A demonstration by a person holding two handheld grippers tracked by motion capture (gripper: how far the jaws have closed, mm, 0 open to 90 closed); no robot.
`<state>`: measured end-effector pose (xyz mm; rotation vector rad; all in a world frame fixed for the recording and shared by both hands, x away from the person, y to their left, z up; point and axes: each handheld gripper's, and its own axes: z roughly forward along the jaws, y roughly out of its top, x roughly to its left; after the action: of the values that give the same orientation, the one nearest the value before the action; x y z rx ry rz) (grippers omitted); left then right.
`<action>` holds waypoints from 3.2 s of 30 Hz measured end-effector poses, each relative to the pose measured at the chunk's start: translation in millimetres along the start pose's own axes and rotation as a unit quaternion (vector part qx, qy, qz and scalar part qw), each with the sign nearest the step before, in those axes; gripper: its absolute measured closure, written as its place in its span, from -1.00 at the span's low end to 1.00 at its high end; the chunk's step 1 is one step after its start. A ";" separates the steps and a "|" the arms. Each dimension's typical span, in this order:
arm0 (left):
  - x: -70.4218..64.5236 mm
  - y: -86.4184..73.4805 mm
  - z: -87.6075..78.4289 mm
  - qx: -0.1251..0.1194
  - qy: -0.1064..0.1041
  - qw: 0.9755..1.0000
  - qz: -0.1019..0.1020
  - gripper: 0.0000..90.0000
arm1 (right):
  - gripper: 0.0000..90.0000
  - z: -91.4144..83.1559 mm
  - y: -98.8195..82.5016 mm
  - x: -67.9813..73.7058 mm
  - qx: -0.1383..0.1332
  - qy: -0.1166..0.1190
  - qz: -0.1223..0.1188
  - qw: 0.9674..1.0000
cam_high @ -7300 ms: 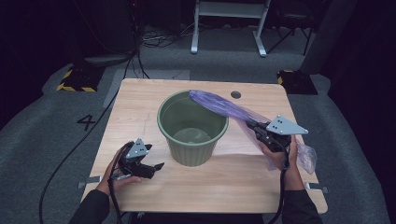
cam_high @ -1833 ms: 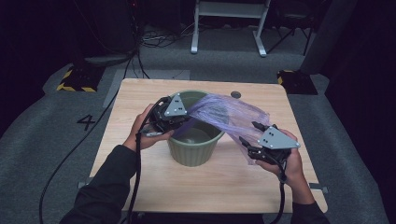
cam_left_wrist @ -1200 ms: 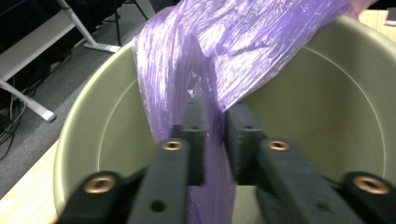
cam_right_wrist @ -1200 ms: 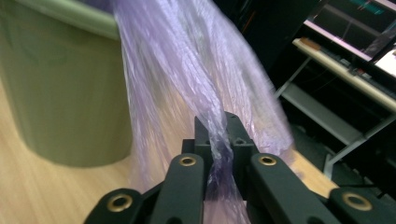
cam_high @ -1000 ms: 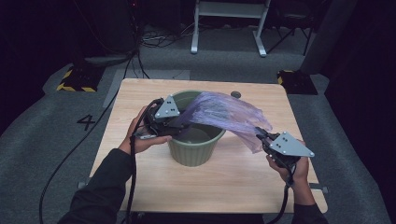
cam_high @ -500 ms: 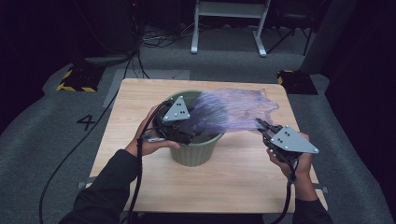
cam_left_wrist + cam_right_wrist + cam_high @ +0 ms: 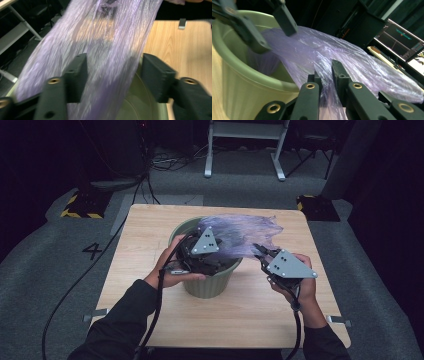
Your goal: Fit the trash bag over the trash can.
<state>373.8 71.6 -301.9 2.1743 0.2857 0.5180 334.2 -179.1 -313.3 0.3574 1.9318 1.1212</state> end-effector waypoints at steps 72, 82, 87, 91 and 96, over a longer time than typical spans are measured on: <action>-29.5 -2.3 -16.0 -0.021 -0.020 0.998 0.048 0.79 | 0.95 -24.8 -34.2 49.3 -0.038 0.123 -0.009 0.992; -26.5 -22.4 -34.1 -0.024 -0.005 0.999 0.032 0.97 | 0.87 -22.7 -36.8 62.0 -0.033 0.144 -0.008 0.989; -27.2 -35.8 -45.3 -0.029 0.003 0.999 0.025 0.97 | 0.54 -23.2 -38.7 65.1 -0.039 0.159 0.001 0.986; -26.7 -42.1 -50.2 -0.030 0.007 0.999 0.020 0.98 | 0.32 -29.4 -38.5 61.5 -0.046 0.159 0.013 0.986; -26.6 -51.8 -55.2 -0.036 0.011 0.999 0.012 0.98 | 0.04 -44.5 -38.5 50.8 -0.065 0.159 0.032 0.985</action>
<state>323.7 131.6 -320.1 2.1050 0.2504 0.5580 275.1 -195.3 -361.2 0.1783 2.1187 1.4075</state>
